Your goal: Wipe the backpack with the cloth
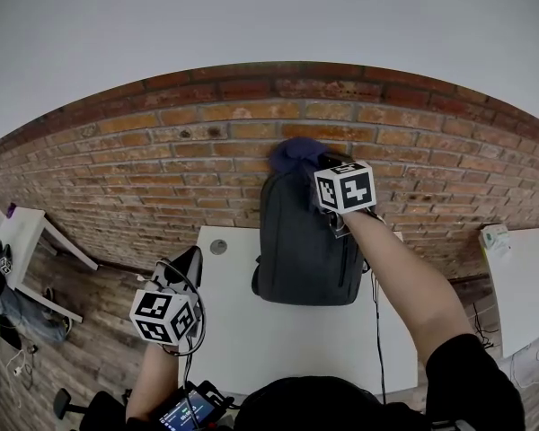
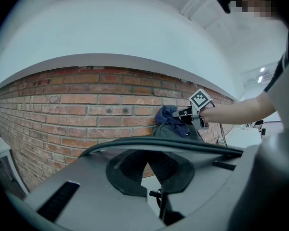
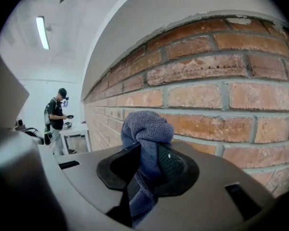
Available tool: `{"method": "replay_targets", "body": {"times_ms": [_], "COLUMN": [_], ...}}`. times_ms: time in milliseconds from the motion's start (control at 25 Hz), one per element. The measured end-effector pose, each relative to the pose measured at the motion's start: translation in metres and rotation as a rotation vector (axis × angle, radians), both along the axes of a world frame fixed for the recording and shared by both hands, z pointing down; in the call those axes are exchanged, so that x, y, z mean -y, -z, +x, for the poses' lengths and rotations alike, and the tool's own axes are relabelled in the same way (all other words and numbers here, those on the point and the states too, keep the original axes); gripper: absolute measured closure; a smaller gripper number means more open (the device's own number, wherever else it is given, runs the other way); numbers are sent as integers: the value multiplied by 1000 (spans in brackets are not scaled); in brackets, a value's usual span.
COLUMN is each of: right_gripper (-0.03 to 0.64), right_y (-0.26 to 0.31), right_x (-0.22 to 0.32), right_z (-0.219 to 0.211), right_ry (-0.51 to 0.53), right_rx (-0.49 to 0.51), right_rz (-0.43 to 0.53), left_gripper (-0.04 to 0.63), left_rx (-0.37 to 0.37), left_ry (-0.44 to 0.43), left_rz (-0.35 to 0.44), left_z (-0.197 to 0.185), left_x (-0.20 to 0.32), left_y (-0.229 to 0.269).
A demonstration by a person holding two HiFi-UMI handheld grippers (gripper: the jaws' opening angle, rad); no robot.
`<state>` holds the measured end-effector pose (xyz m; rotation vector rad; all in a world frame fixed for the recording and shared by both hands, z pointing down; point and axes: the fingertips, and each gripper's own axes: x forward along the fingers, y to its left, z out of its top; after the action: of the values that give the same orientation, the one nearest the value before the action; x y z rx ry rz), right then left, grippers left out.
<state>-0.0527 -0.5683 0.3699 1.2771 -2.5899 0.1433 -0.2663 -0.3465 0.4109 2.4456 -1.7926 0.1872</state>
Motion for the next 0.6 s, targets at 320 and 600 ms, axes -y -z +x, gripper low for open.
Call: {"method": "replay_targets", "body": {"times_ms": [320, 600], "right_gripper": [532, 531], "right_y": [-38, -64], "right_x": [-36, -64], "right_z": [-33, -54], "right_ry": [114, 164], "right_rx": [-44, -82], "right_rz": [-60, -96], "left_gripper": [598, 598], "left_rx": [-23, -37], "left_ry": [5, 22], "left_rz": [-4, -11], "left_z": [-4, -10], "left_x": [-7, -13], "left_y": [2, 0]}}
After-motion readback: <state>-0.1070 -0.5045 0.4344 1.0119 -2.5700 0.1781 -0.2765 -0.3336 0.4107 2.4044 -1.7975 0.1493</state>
